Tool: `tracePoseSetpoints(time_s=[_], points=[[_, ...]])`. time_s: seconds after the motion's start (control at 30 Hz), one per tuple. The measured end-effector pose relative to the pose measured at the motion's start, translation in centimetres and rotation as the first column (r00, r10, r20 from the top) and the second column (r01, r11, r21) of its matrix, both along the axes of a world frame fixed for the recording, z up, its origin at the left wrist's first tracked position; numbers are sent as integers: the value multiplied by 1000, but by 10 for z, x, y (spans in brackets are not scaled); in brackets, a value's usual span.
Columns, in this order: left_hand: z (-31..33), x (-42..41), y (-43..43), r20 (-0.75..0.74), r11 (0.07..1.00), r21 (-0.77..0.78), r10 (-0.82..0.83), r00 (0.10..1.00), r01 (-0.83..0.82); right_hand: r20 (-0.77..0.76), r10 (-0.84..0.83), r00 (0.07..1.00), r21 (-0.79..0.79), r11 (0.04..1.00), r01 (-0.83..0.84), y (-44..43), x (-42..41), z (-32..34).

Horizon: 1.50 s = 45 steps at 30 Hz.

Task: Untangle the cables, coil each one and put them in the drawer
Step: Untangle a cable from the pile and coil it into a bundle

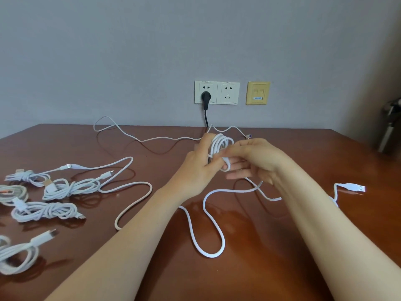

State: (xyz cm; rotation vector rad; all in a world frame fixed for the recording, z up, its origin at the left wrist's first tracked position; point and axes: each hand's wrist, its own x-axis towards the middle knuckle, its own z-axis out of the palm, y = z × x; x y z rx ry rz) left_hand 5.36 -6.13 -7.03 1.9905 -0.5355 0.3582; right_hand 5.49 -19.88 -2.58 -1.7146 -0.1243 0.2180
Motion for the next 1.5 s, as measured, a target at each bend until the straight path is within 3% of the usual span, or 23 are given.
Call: tracePoseSetpoints(time_s=[0.4,0.6,0.7,0.8,0.9,1.03,1.13,1.3,1.5], points=[[4,-1,-3,29,1000,-22,-16,999,16,-48,-39,998,317,947,52,0,2,-3],[4,8,-3,-27,970,-243,23,999,-29,23,142,990,459,878,-137,8,5,-10],[1,11,1,-51,968,-250,2,999,-15,64,154,986,345,924,-167,6,6,-12],[-1,10,0,-42,981,-189,-42,998,33,100,52,994,214,974,-72,7,7,-19],[2,8,-3,-16,989,-144,-50,999,47,206,-52,977,203,979,9,10,8,-22],[5,8,-5,-20,977,-203,-72,997,66,347,-129,929,218,974,54,17,10,-25],[2,11,-5,-34,980,-186,-76,997,68,372,-190,909,196,973,123,23,13,-30],[3,20,3,-38,944,-328,-62,997,46,288,-161,944,296,953,72,21,15,-33],[6,23,8,-145,849,-521,16,989,-89,268,-12,963,271,961,-64,32,8,-37]])
